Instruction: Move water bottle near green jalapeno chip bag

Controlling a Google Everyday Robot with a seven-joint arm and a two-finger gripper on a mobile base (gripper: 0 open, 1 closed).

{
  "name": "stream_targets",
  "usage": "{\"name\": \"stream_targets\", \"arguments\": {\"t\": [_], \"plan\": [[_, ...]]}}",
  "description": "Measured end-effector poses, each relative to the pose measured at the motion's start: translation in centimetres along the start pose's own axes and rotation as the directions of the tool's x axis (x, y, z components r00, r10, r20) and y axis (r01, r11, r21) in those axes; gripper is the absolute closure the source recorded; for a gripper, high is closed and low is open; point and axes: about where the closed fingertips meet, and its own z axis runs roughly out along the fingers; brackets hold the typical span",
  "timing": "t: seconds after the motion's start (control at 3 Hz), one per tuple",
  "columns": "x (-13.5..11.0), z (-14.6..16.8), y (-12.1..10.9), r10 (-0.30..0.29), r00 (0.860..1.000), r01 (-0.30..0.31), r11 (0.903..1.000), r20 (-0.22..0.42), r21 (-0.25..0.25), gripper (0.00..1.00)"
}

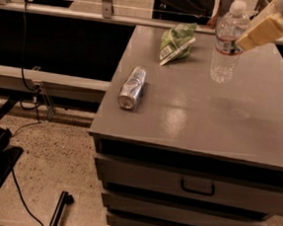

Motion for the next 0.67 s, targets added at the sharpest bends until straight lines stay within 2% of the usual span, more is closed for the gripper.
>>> {"name": "stream_targets", "arguments": {"t": [0.33,0.67], "plan": [[3.5,4.8,-2.3,0.006,1.000,-0.006,0.9999,-0.012,-0.008,1.00],[10.0,11.7,-2.8,-0.004,0.999,0.003,0.9988,-0.035,-0.048,1.00]]}}
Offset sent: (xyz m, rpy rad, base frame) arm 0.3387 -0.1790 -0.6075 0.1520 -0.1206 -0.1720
